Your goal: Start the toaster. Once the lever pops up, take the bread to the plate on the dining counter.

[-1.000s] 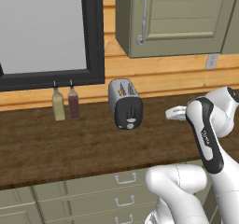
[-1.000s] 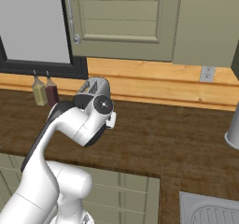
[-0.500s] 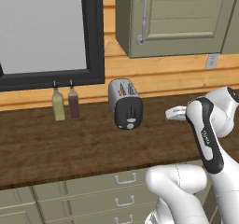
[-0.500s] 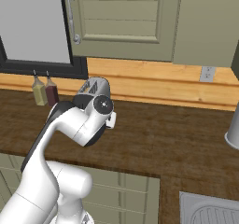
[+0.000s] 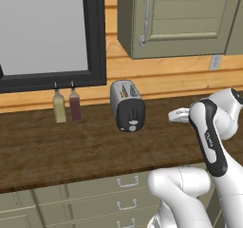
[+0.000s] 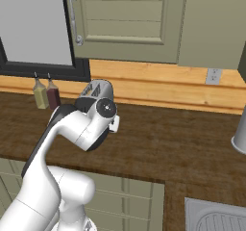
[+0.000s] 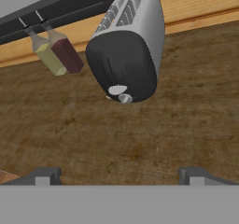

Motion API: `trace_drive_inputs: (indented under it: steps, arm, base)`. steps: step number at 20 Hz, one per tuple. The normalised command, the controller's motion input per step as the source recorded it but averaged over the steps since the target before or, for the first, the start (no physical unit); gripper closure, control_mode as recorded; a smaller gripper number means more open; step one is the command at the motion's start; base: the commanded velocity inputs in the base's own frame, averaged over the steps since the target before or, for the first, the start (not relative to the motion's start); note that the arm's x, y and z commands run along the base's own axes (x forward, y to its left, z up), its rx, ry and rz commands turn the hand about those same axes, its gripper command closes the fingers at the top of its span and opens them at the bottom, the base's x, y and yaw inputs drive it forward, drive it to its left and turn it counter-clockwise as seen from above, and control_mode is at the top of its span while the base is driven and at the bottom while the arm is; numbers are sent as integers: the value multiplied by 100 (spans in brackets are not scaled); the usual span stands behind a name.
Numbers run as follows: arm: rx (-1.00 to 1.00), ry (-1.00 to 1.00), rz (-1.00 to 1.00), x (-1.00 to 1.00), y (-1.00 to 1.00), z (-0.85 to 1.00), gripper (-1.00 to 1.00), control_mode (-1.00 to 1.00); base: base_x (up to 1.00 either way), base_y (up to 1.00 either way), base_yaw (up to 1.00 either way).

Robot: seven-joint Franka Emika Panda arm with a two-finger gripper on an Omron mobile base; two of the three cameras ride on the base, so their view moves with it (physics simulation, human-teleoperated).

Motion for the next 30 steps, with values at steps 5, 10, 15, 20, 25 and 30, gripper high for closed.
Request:
trace_drive_inputs:
  steps: [5, 10, 15, 20, 25, 30]
  arm:
    - [0, 0, 0, 0, 0, 0, -100, -100]
    - [0, 0, 0, 0, 0, 0, -100, -100]
    - [0, 0, 0, 0, 0, 0, -100, -100]
    - [0, 0, 0, 0, 0, 0, -100, -100]
    - [0, 0, 0, 0, 0, 0, -100, -100]
    - [0, 0, 0, 0, 0, 0, -100, -100]
  base:
    - [0, 0, 0]
    - [0, 0, 0]
    - [0, 0, 0]
    - [0, 0, 0]
    - [0, 0, 0]
    - [0, 0, 0]
